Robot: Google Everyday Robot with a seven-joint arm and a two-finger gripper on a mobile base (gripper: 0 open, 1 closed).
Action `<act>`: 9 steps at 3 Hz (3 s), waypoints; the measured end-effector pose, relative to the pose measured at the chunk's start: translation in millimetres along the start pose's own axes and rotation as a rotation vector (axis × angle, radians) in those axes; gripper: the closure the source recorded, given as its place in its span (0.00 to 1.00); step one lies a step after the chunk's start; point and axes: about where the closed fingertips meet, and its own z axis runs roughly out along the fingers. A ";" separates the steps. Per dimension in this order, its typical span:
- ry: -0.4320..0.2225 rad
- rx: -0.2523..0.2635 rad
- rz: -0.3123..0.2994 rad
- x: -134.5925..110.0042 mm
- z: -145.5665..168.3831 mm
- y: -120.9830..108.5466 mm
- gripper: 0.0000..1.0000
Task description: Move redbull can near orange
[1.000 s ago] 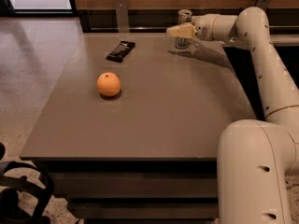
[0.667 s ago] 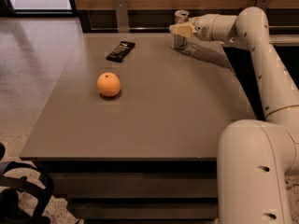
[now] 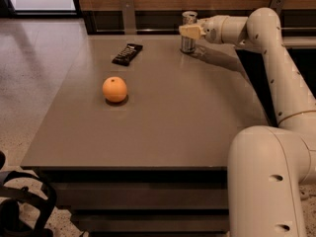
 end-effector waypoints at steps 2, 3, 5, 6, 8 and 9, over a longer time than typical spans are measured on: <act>0.038 -0.030 0.020 -12.2 -18.4 10.6 1.00; 0.061 -0.036 0.036 -27.1 -46.8 16.4 1.00; 0.012 -0.096 0.084 -48.3 -106.2 56.6 1.00; 0.010 -0.140 0.058 -48.7 -105.3 99.6 1.00; 0.038 -0.168 -0.071 -26.4 -90.5 186.1 1.00; 0.033 -0.224 -0.104 1.1 -82.1 234.4 1.00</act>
Offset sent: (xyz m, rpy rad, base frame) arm -0.0332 -0.0249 0.0434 -0.0273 0.0865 0.0405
